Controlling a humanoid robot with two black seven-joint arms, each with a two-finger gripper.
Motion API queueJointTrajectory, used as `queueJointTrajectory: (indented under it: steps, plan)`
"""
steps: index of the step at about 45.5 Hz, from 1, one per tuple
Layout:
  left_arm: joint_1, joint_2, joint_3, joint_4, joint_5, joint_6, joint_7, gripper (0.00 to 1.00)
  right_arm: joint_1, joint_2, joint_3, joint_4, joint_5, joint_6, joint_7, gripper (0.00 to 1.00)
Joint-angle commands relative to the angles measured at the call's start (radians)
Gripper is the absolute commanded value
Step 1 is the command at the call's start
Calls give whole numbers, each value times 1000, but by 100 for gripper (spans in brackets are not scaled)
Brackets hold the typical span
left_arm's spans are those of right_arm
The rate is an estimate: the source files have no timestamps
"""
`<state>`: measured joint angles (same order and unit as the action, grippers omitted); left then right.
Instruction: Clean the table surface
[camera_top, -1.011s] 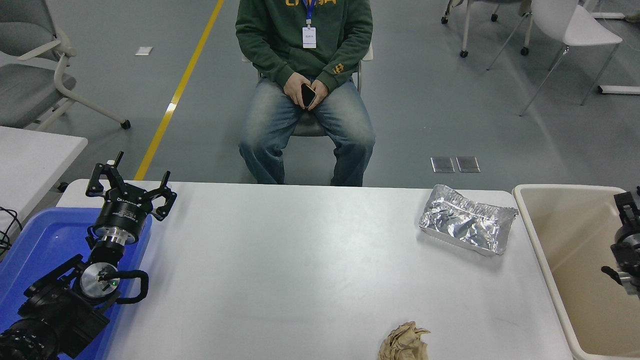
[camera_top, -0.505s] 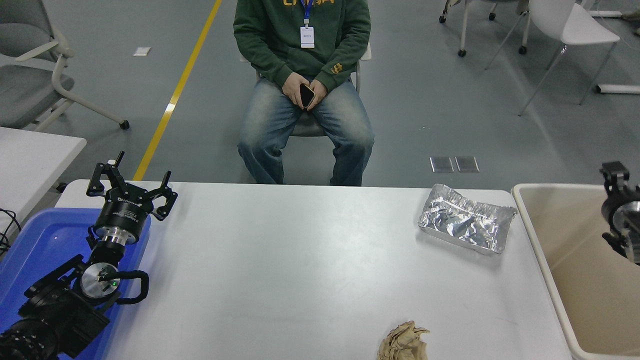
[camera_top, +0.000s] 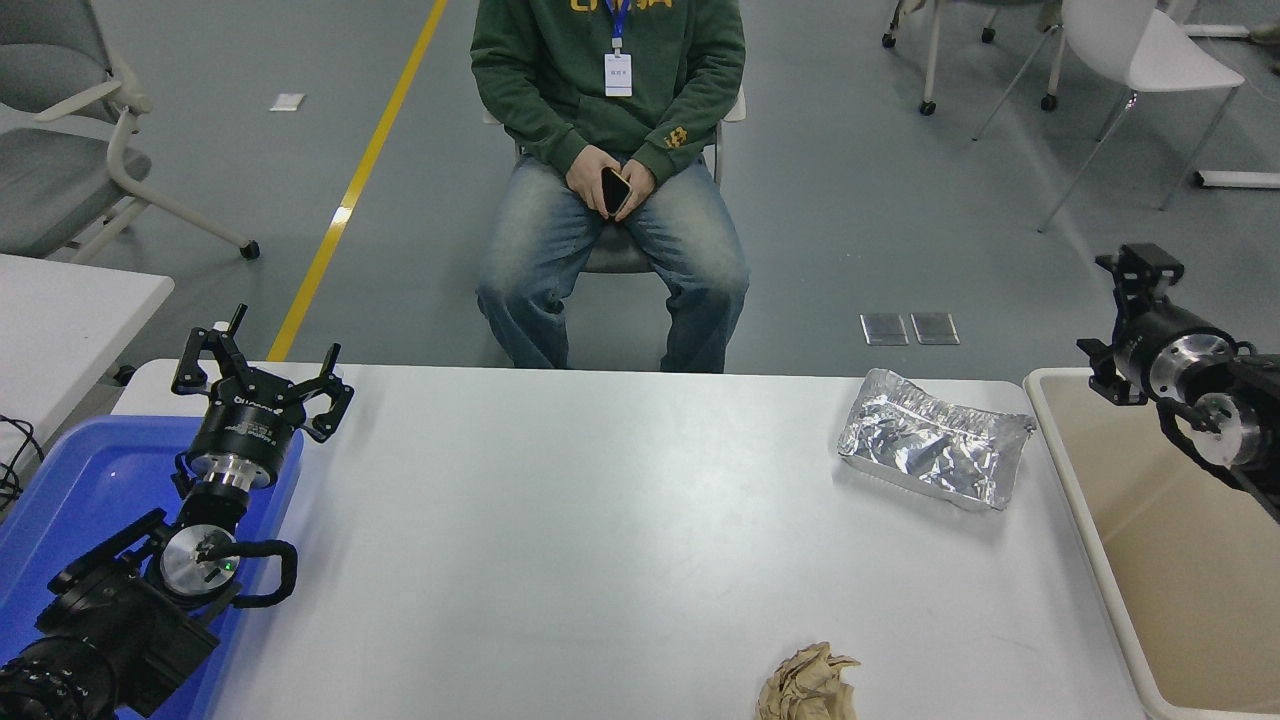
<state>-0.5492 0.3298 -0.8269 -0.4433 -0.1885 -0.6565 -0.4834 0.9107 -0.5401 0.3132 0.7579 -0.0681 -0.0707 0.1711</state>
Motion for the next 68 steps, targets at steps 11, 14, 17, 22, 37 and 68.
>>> queueJointTrajectory:
  steps: [11, 14, 17, 22, 37, 68]
  plan:
    - [0, 0, 0, 0, 0, 0, 0, 100, -101, 307, 294, 67, 2, 2, 28, 100]
    - [0, 0, 0, 0, 0, 0, 0, 100, -119, 344, 336, 69, 2, 5, 54, 100]
    - [0, 0, 0, 0, 0, 0, 0, 100, -136, 377, 369, 70, 2, 6, 90, 100]
    - [0, 0, 0, 0, 0, 0, 0, 100, -167, 442, 408, 70, 2, 9, 148, 100]
    - [0, 0, 0, 0, 0, 0, 0, 100, -340, 506, 494, 86, 4, 160, 304, 100]
    - [0, 0, 0, 0, 0, 0, 0, 100, -443, 494, 592, 83, 1, 203, 320, 100]
